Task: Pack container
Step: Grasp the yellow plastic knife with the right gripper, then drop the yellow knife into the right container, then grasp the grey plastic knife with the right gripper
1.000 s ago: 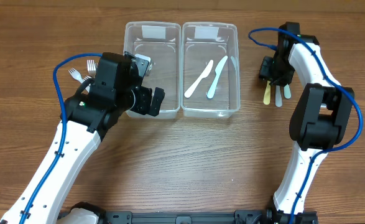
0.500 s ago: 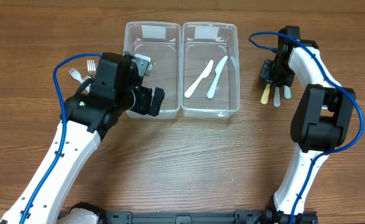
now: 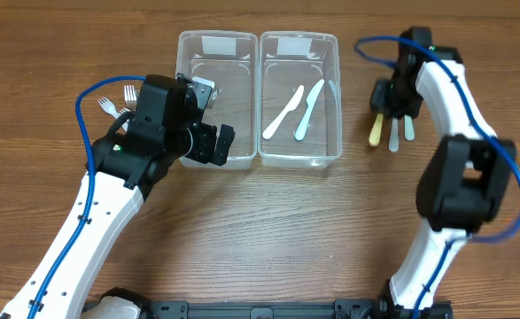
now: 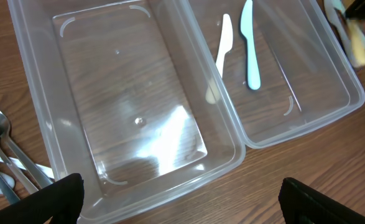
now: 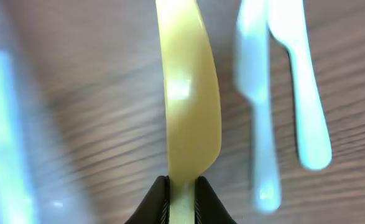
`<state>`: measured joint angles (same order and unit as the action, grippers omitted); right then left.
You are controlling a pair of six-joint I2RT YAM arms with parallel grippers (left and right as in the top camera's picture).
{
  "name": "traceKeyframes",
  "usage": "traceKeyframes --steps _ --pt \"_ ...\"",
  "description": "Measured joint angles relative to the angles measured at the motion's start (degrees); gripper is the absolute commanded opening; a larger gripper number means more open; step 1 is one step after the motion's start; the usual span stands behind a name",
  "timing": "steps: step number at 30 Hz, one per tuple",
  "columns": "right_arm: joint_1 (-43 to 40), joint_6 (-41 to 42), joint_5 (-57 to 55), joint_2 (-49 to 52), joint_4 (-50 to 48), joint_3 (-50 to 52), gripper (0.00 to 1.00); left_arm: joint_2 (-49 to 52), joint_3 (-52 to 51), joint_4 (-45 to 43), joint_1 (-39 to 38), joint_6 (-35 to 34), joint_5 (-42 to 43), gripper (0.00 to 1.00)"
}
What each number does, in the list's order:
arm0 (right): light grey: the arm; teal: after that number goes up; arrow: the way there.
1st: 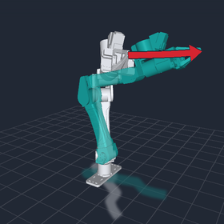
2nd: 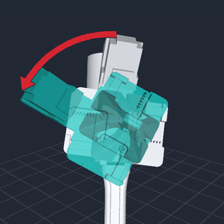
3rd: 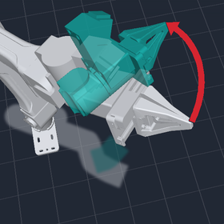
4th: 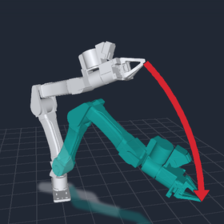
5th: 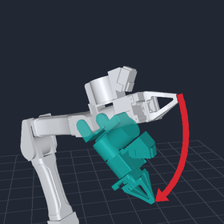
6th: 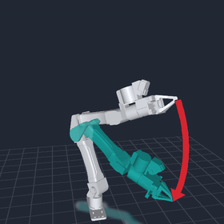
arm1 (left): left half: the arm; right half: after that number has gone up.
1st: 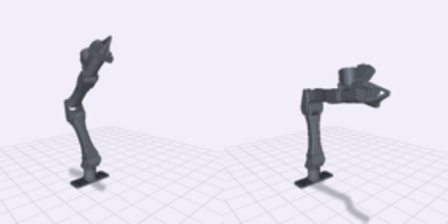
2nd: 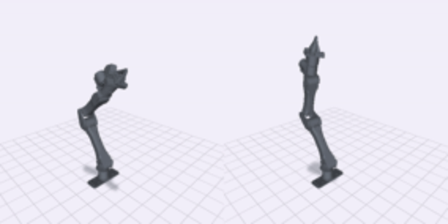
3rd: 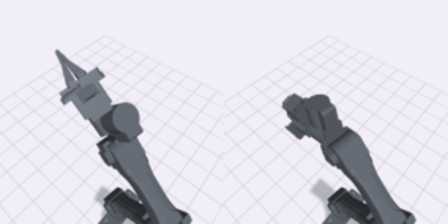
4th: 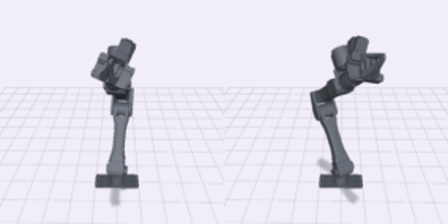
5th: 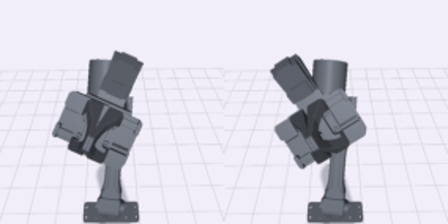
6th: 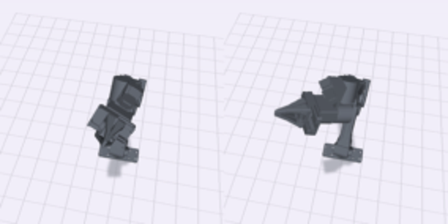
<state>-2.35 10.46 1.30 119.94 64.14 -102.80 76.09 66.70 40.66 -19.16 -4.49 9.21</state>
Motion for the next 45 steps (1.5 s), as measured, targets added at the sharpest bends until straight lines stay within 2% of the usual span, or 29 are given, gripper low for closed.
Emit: traceKeyframes --steps 5,9,12,15,16,17,23,28,32,37,45 --pt "7.5 0.0 2.1 -10.4 -1.9 -1.8 0.09 0.0 0.0 0.0 0.0 0.0 0.0 1.00" --pt "14.4 0.0 3.4 -12.6 -4.2 -2.8 0.09 0.0 0.0 0.0 0.0 0.0 0.0 1.00" --pt "17.8 0.6 3.9 -10.5 -6.4 -2.2 0.25 0.0 0.0 0.0 0.0 0.0 0.0 1.00" --pt "18.9 1.0 4.1 -6.7 -8.1 -1.1 0.32 0.0 0.0 0.0 0.0 0.0 0.0 1.00" --pt "19.1 1.2 4.1 -5.2 -8.1 -0.8 0.43 0.0 0.0 0.0 0.0 0.0 0.0 1.00" --pt "19.2 1.2 4.0 -3.7 -7.9 -0.4 0.50 0.0 0.0 0.0 0.0 0.0 0.0 1.00" --pt "19.1 -0.2 2.3 -2.3 -7.5 0.0 0.68 0.0 0.0 0.0 0.0 0.0 0.0 1.00" --pt "15.0 -0.4 -1.3 -6.2 -7.6 -0.8 0.74 0.0 0.0 0.0 0.0 0.0 0.0 1.00" --pt "5.0 -0.7 -3.8 -8.9 -7.0 -2.3 0.78 0.0 0.0 0.0 0.0 0.0 0.0 1.00" --pt "-6.0 -1.6 -4.7 -7.4 -6.1 -2.4 0.79 0.0 0.0 0.0 0.0 0.0 0.0 1.00" --pt "-8.0 -8.1 -4.1 -0.8 -1.4 -2.4 0.78 0.0 0.0 0.0 0.0 0.0 0.0 1.00"
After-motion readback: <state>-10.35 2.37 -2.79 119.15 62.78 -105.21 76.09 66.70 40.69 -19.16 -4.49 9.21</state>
